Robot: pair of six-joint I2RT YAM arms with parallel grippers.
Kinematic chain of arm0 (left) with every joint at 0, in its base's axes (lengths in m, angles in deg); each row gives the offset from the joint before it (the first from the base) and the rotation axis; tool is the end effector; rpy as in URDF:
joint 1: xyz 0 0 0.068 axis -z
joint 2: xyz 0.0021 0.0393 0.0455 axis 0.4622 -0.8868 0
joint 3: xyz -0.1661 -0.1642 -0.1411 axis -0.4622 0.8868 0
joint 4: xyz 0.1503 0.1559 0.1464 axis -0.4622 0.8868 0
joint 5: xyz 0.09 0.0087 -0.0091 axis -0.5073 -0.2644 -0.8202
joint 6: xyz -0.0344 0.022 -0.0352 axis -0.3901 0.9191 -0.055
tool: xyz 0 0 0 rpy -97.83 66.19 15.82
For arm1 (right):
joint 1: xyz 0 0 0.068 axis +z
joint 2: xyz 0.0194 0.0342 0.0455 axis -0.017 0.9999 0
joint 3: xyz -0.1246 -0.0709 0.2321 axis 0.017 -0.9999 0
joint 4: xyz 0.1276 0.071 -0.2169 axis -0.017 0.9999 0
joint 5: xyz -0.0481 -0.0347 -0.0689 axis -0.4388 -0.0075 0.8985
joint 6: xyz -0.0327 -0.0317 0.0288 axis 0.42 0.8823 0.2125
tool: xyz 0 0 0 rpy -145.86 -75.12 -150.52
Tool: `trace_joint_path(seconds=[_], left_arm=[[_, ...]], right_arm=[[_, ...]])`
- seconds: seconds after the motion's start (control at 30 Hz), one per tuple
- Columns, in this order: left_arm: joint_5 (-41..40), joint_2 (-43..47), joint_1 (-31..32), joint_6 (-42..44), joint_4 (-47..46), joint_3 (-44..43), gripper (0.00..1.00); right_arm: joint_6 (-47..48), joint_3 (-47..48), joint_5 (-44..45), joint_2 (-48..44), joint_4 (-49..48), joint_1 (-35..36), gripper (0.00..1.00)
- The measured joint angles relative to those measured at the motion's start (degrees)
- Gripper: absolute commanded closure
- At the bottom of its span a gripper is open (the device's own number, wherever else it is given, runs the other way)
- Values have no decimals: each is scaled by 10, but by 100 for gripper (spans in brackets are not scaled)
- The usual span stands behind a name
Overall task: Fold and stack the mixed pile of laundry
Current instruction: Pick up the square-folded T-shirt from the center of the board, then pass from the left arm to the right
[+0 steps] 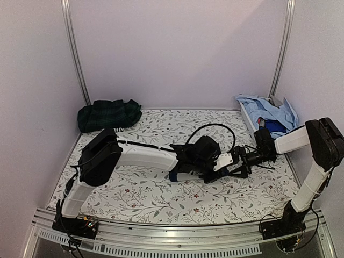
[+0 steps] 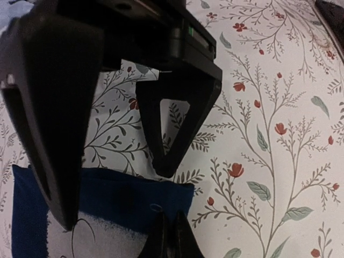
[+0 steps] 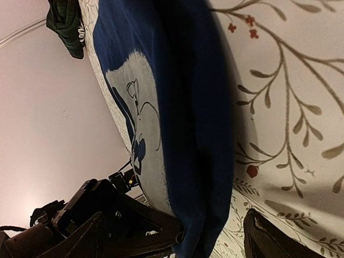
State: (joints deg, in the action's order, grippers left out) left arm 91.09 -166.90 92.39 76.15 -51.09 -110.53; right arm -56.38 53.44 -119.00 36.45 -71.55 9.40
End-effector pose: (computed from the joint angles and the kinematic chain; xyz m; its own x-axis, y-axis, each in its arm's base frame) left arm 0.2190 -0.4766 0.1411 0.0248 0.6607 -0.7503 0.9756 0.1477 0.1624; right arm 0.2719 0.0805 0.1207 -0.9620 0.1829 0.2026 0.2652 0.4510 0.8522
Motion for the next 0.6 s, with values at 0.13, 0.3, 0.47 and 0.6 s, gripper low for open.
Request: trace_joint_path(seconds=[0.13,0.3,0.47,0.6], left_arm=[[2,21,-2,-4,-9,15,100],[5,48,-3,-9,-31,46,100],[17,68,-3,-13,-49,75,100],[21,74,-3,-14,-58,87,100]], right_arm=[[-42,0,-3,17,-43,24,20],[-99,-5,-8,40,-104,29,29],[-138,0,-9,75,-151,34,34],[-158,33,-17,116,-179,35,37]])
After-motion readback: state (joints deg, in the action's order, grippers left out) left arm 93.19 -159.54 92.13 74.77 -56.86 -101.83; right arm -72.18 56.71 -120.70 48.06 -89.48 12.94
